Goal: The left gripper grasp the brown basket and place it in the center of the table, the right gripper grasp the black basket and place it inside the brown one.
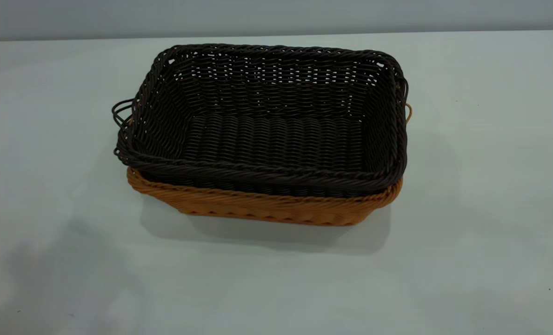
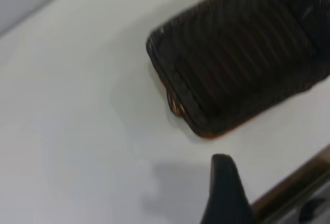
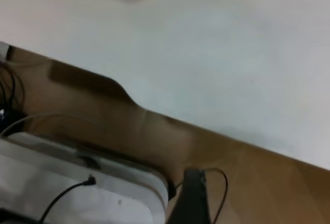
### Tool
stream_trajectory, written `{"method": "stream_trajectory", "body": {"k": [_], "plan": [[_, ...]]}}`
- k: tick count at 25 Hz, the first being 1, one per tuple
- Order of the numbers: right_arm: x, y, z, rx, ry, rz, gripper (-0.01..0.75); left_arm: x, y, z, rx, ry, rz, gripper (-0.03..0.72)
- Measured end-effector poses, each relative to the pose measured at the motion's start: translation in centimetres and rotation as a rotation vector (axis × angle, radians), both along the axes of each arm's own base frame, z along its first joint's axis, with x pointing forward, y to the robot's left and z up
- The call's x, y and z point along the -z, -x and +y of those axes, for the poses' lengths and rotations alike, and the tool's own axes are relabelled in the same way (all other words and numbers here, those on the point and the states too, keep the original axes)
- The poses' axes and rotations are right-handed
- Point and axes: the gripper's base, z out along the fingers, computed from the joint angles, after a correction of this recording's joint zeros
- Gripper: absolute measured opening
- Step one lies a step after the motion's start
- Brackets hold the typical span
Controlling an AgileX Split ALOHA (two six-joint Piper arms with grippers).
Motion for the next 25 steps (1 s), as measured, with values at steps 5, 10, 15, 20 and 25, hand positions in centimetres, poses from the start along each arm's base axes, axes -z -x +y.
{"method": "stream_trajectory", "body": {"k": [5, 10, 15, 20, 25], "plan": [[-0.5, 1.4, -0.5, 0.007, -0.031, -0.131, 0.584, 3.9, 2.6, 1.4, -0.056, -0.015, 0.104, 0.436], [-0.6, 1.8, -0.6, 0.008, -0.037, -0.155, 0.584, 9.0, 6.0, 3.2, -0.110, -0.048, 0.222, 0.436], [-0.6, 1.8, -0.6, 0.008, -0.038, -0.156, 0.583, 13.8, 9.6, 5.0, -0.147, -0.070, 0.294, 0.436], [-0.6, 1.8, -0.6, 0.008, -0.040, -0.155, 0.561, 16.5, 12.4, 6.5, -0.145, -0.043, 0.246, 0.436], [-0.6, 1.8, -0.6, 0.008, -0.041, -0.155, 0.524, 17.0, 14.1, 7.4, -0.159, 0.046, 0.126, 0.436]]}}
